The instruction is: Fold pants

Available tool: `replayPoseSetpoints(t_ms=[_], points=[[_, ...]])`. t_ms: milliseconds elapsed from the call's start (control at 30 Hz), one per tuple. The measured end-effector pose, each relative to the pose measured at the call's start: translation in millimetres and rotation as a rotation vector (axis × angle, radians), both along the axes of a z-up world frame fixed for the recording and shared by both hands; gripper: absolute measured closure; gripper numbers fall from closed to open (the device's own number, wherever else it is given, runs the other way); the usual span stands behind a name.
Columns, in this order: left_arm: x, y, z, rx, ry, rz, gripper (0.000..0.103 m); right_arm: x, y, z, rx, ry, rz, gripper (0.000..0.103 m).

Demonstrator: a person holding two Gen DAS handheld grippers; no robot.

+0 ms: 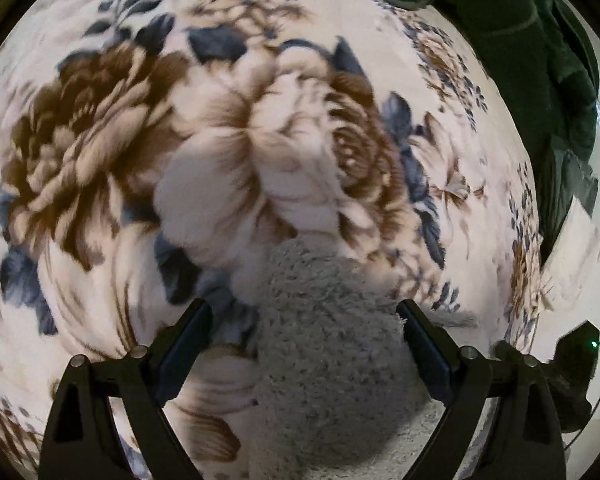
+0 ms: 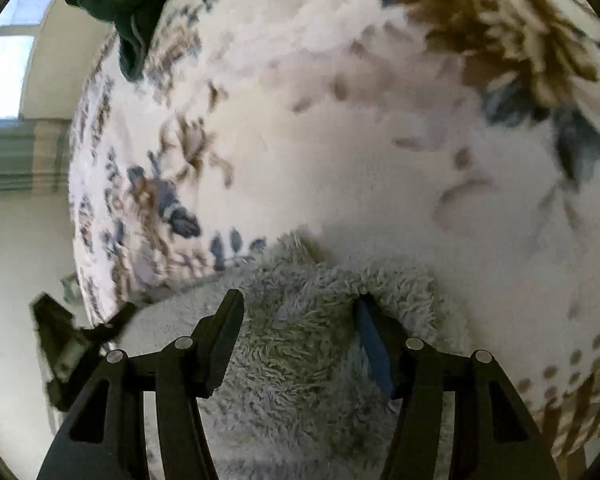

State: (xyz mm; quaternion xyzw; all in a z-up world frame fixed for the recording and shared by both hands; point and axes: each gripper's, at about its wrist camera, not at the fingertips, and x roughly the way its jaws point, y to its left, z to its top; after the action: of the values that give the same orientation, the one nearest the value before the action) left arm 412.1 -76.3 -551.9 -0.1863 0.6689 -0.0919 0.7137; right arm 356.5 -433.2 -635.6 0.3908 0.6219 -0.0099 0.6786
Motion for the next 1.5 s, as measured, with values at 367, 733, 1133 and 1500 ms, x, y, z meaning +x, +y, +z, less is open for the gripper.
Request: replayPoseSetpoints(t_ms=[367,733,1133,1500], points=[[-10.0,2.9,2.4,-0.050,0.008,0.007,0.009,-101.0,-54.6,2.8,-0.072,0.088,-0.075,0.032],[-34.8,-3.2,29.8,-0.058,-0.037,0.014,0.010,-180.8,-48.0,0.0,0.185,0.087,-0.305,0.077],[-88.5,-0.7,56.4,-0.192,-0.062,0.060,0.009,-160.8,-49.3,4.8,0.264,-0.032,-0.192,0.011],[-123.6,14.8,-8.3,-0.166,0.027,0.086,0.003,-130.2,9.0,-46.5,0.369,-0.010,0.047,0.000]])
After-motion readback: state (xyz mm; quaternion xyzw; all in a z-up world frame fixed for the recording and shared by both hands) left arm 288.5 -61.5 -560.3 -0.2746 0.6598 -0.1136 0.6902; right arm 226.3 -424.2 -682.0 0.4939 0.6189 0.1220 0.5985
